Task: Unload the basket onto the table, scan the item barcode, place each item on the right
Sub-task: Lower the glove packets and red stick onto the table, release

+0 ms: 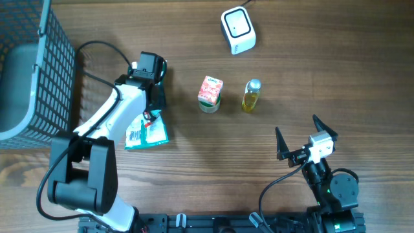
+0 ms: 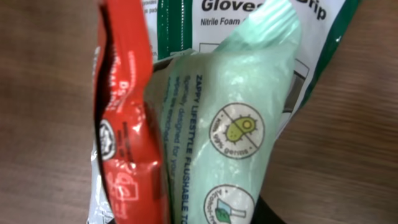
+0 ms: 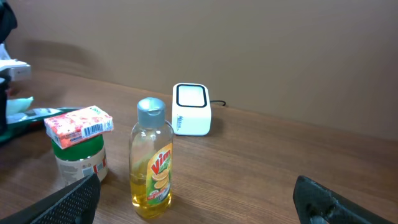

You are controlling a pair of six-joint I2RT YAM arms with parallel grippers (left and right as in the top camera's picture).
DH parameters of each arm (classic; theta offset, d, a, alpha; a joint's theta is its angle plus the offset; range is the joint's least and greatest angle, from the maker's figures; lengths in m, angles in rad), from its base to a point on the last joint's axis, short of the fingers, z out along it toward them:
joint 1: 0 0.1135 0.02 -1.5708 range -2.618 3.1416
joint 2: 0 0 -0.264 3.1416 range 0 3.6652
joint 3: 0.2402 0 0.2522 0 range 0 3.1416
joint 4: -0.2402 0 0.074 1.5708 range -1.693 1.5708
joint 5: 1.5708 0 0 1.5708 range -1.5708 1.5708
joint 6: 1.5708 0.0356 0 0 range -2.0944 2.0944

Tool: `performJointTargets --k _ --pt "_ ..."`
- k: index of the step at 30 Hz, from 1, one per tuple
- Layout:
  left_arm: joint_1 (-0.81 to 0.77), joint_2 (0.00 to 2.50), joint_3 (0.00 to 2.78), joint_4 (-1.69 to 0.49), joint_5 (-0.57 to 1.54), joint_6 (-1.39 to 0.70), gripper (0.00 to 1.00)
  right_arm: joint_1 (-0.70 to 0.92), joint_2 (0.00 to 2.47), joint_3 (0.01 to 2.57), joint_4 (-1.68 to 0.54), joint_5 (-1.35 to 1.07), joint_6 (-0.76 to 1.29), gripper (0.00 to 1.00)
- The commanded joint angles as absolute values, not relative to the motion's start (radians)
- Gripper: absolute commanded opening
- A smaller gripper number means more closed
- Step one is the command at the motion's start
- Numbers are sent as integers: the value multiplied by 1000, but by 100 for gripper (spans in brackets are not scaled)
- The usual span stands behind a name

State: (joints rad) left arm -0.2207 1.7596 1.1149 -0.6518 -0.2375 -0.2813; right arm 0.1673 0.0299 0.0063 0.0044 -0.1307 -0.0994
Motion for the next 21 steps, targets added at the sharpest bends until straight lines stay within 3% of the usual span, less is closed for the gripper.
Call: performJointTargets --k 1,2,4,6,9,12,13,14,15,16,17,18,19,20,21 --pt "-241 1766 1113 -635 -229 -239 32 162 29 5 9 -132 -105 100" --pt "-241 1766 1113 -635 -229 -239 37 162 29 5 9 -132 -105 100" --pt "-240 1766 1113 -635 -229 -219 58 162 29 5 9 -132 -105 100" --pt "-240 1766 1113 -635 -229 -200 67 162 29 5 9 -132 -105 100" --pt "-241 1761 1114 -635 -229 -163 69 162 29 5 9 -132 -105 100" --pt "-241 1736 1121 -647 -229 -163 55 162 29 5 9 -132 -105 100" --pt "-241 1713 1126 -659 -229 -164 16 162 29 5 9 -132 -105 100" --pt "-241 1691 1127 -669 -229 -163 4 162 29 5 9 -132 -105 100" --pt "-241 1662 1127 -670 -229 -164 5 162 29 5 9 -132 -105 100" --pt "-240 1647 1127 -668 -229 -163 39 162 29 5 9 -132 -105 100" --pt "-240 1637 1127 -664 -229 -164 86 162 29 5 9 -132 -105 100" --pt "-239 1629 1127 -661 -215 -163 81 162 29 5 9 -132 -105 100" --pt "-239 1626 1127 -662 -197 -163 62 162 29 5 9 -132 -105 100" --pt "-239 1626 1127 -667 -177 -164 52 162 29 5 9 -132 -105 100" --pt "-239 1627 1127 -671 -156 -164 66 162 29 5 9 -132 -105 100"
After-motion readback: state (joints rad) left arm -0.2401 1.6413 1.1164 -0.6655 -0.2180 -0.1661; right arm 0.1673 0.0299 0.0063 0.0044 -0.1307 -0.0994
